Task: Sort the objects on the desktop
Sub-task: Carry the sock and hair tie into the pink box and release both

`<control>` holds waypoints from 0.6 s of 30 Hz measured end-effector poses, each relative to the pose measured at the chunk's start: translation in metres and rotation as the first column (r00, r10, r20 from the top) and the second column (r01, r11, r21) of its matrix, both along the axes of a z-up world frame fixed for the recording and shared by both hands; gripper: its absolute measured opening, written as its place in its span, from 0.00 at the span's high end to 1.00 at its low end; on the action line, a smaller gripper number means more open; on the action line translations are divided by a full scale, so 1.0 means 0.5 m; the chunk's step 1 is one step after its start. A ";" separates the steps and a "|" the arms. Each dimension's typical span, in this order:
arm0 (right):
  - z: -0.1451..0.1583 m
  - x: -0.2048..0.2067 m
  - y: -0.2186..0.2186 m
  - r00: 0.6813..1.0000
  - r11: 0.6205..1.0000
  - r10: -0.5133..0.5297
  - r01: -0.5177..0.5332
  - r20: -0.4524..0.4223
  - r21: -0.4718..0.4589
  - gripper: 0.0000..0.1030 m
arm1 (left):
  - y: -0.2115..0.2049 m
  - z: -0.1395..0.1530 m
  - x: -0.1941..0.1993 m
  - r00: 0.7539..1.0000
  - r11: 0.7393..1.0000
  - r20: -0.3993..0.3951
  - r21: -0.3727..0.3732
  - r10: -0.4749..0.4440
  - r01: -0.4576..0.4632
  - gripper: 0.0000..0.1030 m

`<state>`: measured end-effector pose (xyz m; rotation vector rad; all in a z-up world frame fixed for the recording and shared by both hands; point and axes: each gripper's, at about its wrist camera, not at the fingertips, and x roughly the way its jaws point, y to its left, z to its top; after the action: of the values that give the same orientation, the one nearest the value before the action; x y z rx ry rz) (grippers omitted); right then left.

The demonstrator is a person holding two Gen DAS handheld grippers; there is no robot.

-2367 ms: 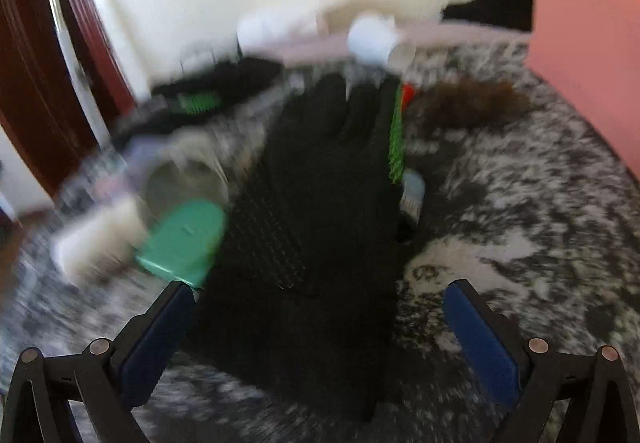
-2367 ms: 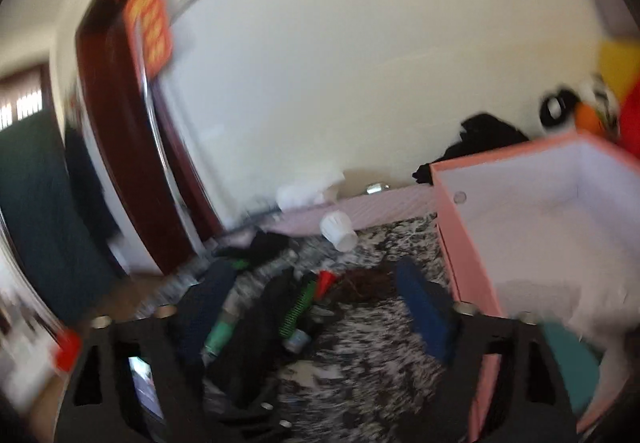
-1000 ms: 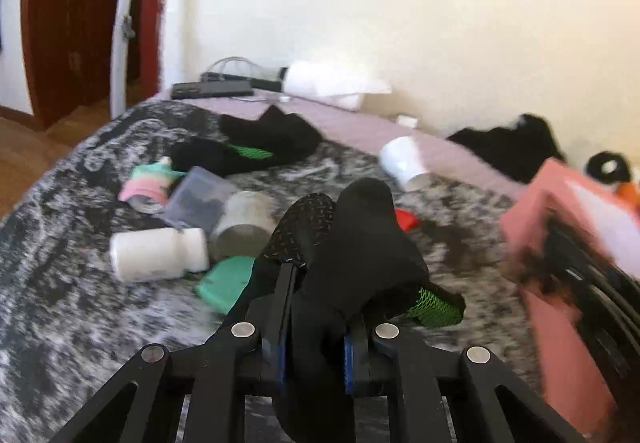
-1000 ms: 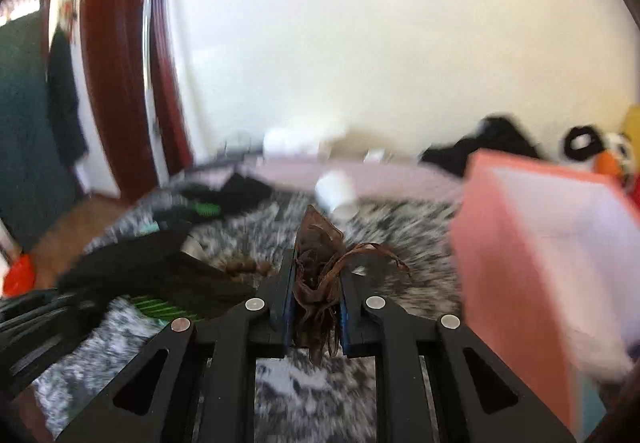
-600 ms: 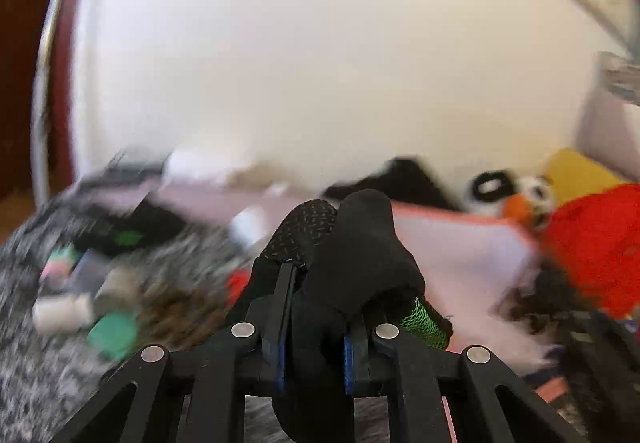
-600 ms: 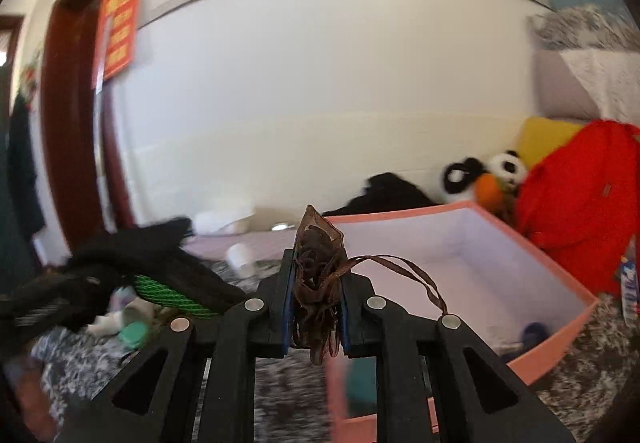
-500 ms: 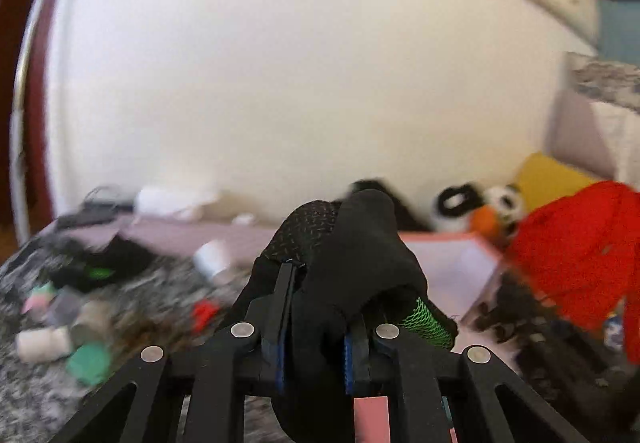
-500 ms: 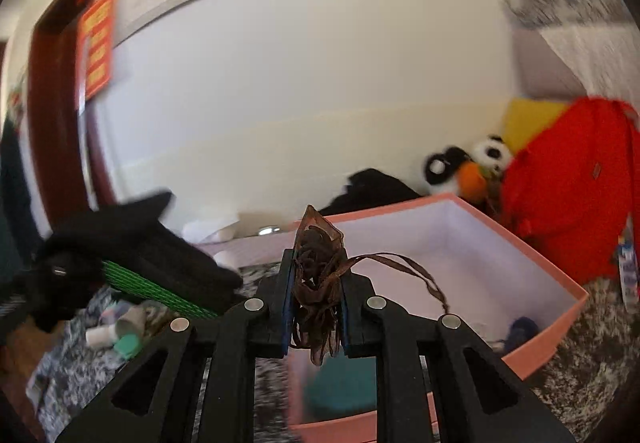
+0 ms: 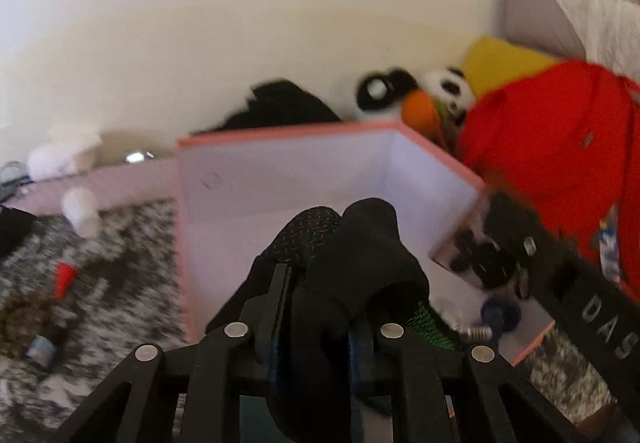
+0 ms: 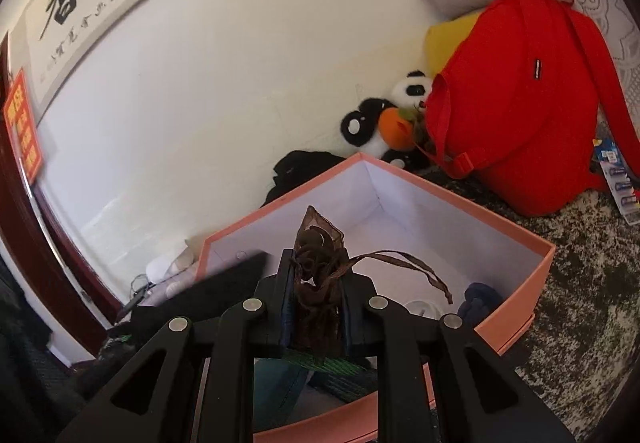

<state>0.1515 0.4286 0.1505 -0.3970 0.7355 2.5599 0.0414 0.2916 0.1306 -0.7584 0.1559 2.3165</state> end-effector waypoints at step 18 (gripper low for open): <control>0.015 0.041 -0.024 0.983 0.993 -0.088 0.074 -0.160 -0.086 0.00 | -0.084 0.026 -0.004 0.998 0.985 0.022 0.157 0.062 -0.065 0.01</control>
<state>0.1720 0.4168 0.1578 -0.1793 0.8967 2.5131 0.0394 0.2494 0.1435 -0.7118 -0.0597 2.3490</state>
